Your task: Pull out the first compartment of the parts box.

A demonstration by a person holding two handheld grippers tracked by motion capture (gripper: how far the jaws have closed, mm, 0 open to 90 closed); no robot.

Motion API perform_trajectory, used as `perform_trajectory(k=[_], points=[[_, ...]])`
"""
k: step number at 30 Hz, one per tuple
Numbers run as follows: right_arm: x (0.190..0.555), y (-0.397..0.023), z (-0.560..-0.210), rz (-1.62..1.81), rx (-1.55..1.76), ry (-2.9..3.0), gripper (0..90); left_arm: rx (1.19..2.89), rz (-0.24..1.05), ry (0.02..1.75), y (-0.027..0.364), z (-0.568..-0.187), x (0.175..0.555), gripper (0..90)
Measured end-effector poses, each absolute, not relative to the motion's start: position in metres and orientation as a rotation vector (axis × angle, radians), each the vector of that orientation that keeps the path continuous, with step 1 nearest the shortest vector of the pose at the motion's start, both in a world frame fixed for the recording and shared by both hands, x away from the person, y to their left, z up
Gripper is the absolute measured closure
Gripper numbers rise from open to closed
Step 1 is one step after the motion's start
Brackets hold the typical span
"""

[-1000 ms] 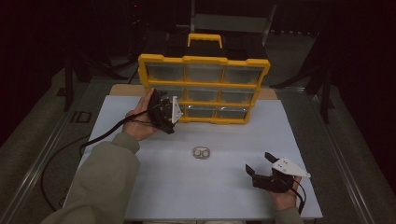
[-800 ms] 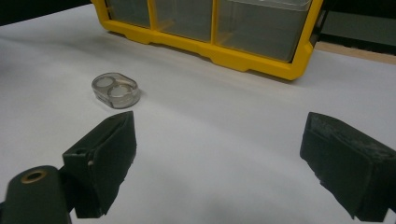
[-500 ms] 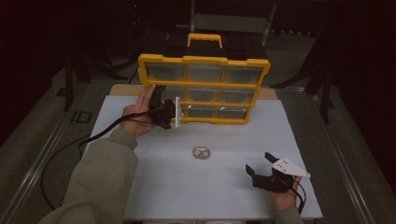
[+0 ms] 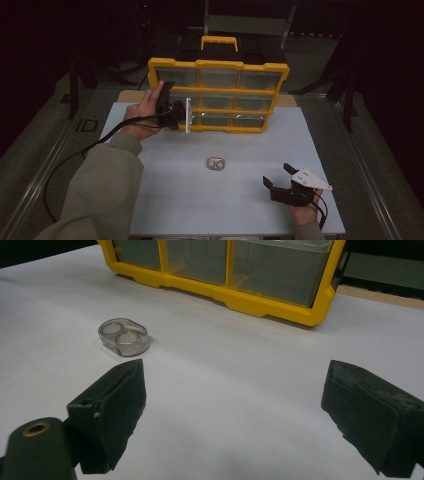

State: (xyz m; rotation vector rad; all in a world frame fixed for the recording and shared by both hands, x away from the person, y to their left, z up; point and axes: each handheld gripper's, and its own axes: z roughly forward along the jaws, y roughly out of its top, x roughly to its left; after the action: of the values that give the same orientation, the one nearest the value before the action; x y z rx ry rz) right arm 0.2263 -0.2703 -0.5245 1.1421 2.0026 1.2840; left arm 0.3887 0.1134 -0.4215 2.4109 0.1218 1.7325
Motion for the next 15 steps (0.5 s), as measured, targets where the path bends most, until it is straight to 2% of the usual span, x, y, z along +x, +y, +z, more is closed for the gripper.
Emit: perform_trajectory(k=[15], points=[[0.227, -0.270, -0.525, 1.289, 1.144, 2.004, 10.7, 2.331, 1.941, 0.043, 0.116, -0.391, 0.393, 0.6]])
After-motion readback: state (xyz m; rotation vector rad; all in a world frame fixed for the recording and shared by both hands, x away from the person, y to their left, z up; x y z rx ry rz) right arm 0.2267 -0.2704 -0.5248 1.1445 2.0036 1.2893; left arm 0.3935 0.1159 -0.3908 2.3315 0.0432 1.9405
